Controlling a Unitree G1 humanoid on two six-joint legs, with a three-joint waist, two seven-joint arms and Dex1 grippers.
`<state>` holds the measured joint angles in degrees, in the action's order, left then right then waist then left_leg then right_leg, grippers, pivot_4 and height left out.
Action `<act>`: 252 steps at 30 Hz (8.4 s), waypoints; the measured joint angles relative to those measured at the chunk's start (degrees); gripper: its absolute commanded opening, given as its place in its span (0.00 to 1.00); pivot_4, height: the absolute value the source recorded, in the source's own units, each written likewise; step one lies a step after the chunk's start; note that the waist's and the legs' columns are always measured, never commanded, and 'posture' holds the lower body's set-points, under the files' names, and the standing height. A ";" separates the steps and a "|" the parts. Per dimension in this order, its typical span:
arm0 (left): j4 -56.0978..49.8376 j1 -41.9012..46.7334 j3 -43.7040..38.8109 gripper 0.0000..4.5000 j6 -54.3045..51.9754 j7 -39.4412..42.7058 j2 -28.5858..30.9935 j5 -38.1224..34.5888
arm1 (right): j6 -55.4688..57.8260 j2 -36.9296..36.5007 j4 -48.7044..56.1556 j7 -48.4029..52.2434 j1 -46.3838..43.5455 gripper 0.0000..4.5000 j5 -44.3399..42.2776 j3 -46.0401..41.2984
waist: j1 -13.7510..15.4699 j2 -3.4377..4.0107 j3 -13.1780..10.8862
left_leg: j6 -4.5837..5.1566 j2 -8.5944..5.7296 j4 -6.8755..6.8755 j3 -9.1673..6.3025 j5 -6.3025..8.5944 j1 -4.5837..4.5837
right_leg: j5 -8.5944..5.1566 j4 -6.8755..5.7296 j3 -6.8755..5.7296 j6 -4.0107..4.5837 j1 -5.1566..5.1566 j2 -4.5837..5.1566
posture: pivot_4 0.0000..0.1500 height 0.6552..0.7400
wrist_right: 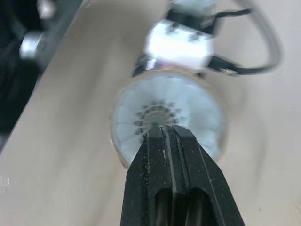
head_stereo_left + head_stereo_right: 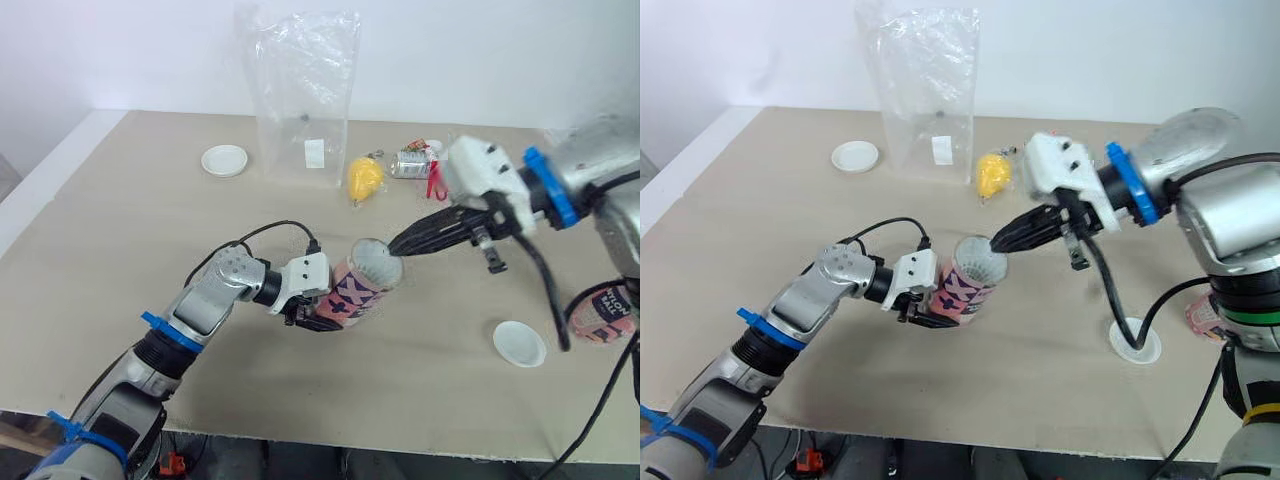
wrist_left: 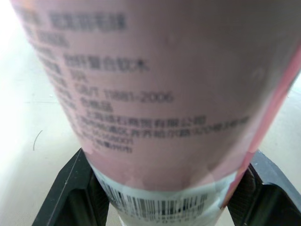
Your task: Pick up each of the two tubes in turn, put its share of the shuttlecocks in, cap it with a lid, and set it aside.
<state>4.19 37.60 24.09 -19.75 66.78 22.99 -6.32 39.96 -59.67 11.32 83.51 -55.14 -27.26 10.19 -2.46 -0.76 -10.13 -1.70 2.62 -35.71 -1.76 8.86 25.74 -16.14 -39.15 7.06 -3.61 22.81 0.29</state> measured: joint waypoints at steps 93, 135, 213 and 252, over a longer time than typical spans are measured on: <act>11.45 -10.74 -3.77 0.61 22.47 -4.67 -10.72 -2.43 | -9.60 -21.00 13.38 -7.03 29.72 0.01 -0.67 -20.67 | -0.02 -0.03 0.27 | -0.07 -0.04 0.23 0.16 0.04 -0.62 | -0.40 0.54 0.06 -0.17 -0.50 0.15 | 1.00 1.00; 8.86 -6.96 -2.01 0.61 14.38 1.22 -9.11 -2.84 | -28.85 -9.01 5.88 6.66 -10.34 0.01 -0.26 19.08 | 0.50 0.11 0.33 | -0.04 -0.02 0.32 0.04 0.51 -0.48 | -0.33 0.90 -0.21 0.00 -0.81 0.22 | 1.00 1.00; 8.02 -8.37 -2.18 0.61 11.75 -0.86 -8.30 -2.75 | 15.18 6.22 10.15 -16.39 5.27 0.01 -6.24 4.03 | -0.01 -0.02 1.01 | -0.08 0.06 0.31 -0.34 0.53 -1.31 | -0.99 0.22 -0.48 0.07 -1.52 0.02 | 1.00 1.00; 8.83 -9.13 -2.65 0.61 10.97 -1.21 -8.30 -3.54 | 9.45 10.78 6.83 -11.14 -1.03 0.01 8.63 12.63 | -0.27 -0.54 1.68 | -0.34 0.18 0.39 -0.18 0.70 -1.56 | -1.17 0.43 -0.48 0.42 -1.40 0.09 | 1.00 1.00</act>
<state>13.02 28.48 21.44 -8.79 65.56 14.69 -9.86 49.41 -48.89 18.15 72.36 -56.17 -18.62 22.82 -2.72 -1.30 -8.45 -2.04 2.80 -35.32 -1.93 9.56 24.19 -17.30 -38.72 6.58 -3.19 21.42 0.38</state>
